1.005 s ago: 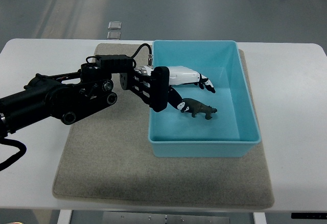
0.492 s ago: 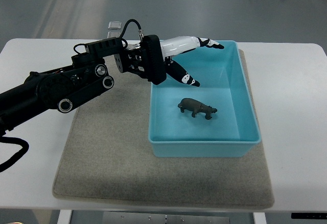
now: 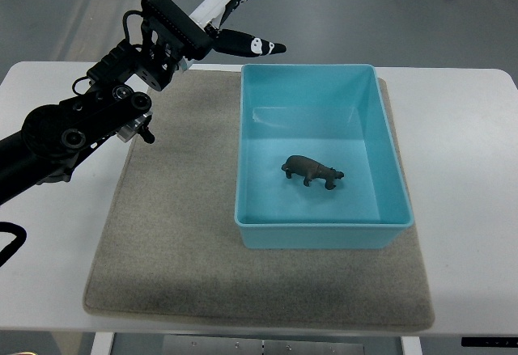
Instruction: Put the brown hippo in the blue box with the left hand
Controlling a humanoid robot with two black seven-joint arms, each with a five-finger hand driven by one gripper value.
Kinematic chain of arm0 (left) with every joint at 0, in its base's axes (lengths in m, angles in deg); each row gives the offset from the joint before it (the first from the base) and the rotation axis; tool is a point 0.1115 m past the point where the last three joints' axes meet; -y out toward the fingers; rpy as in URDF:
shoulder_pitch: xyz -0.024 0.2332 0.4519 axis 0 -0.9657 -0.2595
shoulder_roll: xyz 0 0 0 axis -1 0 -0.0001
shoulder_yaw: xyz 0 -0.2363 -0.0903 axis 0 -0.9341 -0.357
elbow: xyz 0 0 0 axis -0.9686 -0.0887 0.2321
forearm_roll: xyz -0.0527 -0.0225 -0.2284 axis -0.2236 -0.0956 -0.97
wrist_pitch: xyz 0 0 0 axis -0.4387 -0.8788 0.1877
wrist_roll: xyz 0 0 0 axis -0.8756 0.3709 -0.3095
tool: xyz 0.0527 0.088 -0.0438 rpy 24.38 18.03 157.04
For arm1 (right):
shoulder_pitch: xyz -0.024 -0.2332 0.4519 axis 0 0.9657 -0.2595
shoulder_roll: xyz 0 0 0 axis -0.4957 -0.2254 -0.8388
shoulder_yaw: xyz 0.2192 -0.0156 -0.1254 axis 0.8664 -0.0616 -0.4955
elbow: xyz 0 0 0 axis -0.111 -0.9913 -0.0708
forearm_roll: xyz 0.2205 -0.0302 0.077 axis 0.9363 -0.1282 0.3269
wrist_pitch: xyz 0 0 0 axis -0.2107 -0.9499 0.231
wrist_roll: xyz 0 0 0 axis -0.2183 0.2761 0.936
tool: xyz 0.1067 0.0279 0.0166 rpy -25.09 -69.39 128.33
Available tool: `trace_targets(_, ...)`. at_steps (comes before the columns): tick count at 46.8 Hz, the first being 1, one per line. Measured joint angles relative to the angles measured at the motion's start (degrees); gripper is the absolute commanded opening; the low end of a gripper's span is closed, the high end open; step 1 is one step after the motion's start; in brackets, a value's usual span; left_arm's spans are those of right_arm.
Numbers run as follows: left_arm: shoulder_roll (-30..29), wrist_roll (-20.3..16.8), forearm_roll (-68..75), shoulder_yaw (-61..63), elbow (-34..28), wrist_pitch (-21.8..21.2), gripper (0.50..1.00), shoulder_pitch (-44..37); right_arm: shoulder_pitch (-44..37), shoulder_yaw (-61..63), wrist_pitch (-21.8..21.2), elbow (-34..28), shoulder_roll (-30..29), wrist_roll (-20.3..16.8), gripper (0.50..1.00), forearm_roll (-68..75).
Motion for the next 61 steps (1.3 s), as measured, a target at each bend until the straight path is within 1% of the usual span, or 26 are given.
trace_targets(3, -0.17, -0.08, -1.86, 0.0, -0.37, -2.57, 0.992, -0.41, 0.0, 0.0, 0.0, 0.0, 0.0, 0.0, 0.936, 0.0)
trace_targets(10, -0.19, -0.14, -6.93, -0.08, -1.5, -10.73, 0.992, -1.48, 0.0, 0.0, 0.0, 0.0, 0.0, 0.0, 0.936, 0.0)
trace_targets(15, -0.2, -0.14, -13.03, -0.08, -3.42, -13.34, 0.988, -2.12, 0.0, 0.0, 0.0, 0.0, 0.0, 0.0, 0.936, 0.0)
trace_targets(25, -0.19, -0.14, -26.79, -0.05, -7.08, -13.64, 0.988, -2.88, 0.0, 0.0, 0.0, 0.0, 0.0, 0.0, 0.936, 0.0)
trace_targets(34, -0.79, -0.13, -37.81, -0.65, -7.38, -13.47, 0.988, -3.65, 0.0, 0.0, 0.0, 0.0, 0.0, 0.0, 0.936, 0.0)
trace_targets(44, -1.86, -1.47, -38.62, -2.5, -7.47, -13.19, 0.988, -5.87, 0.0, 0.0, 0.0, 0.0, 0.0, 0.0, 0.936, 0.0)
trace_targets(50, -1.86, -3.01, -37.91, -6.13, -7.47, -13.27, 0.992, -8.34, 0.0, 0.0, 0.0, 0.0, 0.0, 0.0, 0.936, 0.0)
trace_targets(56, -1.87, -5.04, -37.8, -6.52, -7.4, -13.34, 0.992, -8.97, 0.0, 0.0, 0.0, 0.0, 0.0, 0.0, 0.936, 0.0)
trace_targets(61, -1.87, -5.32, -37.79, -6.53, -7.36, -13.33, 0.992, -9.44, 0.0, 0.0, 0.0, 0.0, 0.0, 0.0, 0.936, 0.0)
